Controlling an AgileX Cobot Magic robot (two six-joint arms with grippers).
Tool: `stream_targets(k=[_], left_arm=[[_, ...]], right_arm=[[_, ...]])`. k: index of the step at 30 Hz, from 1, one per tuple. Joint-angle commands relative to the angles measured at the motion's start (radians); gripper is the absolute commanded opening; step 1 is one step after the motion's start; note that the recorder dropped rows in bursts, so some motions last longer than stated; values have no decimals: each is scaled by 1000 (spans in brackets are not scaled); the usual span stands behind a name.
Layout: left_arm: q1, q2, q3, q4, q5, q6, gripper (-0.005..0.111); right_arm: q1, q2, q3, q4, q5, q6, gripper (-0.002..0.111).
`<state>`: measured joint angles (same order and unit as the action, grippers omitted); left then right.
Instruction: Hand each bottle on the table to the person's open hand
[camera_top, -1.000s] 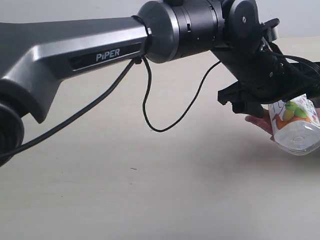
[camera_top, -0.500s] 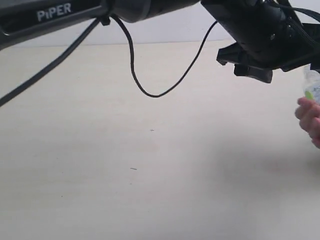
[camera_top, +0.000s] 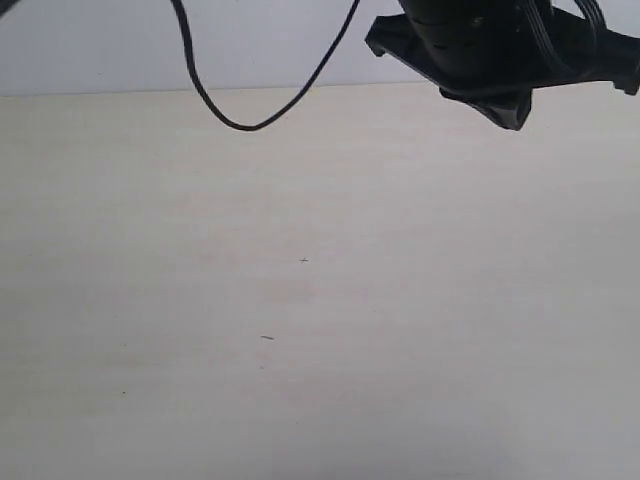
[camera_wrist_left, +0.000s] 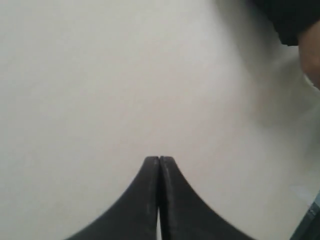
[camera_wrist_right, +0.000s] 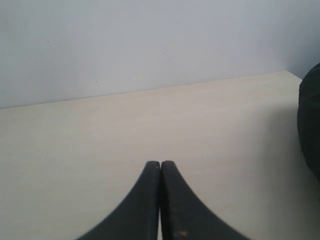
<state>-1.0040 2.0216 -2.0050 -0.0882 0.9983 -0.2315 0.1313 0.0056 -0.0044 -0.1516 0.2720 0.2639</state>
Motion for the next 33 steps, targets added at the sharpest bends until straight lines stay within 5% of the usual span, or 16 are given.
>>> stream_targets(k=[1, 9, 15, 23, 27, 33], left_arm=[[-46, -97, 114, 129, -68, 23, 0], [-135, -388, 541, 270, -301, 25, 0], [-129, -676, 932, 273, -610, 41, 0], [20, -1049, 1339, 296, -897, 36, 0], [112, -1180, 1435, 265, -873, 5, 0], [136, -1270, 1496, 257, -861, -10, 0]], right_arm=[[2, -6, 4, -4, -8, 0, 0], [2, -6, 4, -4, -8, 0, 0], [2, -6, 4, -4, -8, 0, 0], [2, -6, 4, -4, -8, 0, 0], [2, -6, 4, -4, -8, 0, 0], [2, -6, 4, -4, -8, 0, 0]])
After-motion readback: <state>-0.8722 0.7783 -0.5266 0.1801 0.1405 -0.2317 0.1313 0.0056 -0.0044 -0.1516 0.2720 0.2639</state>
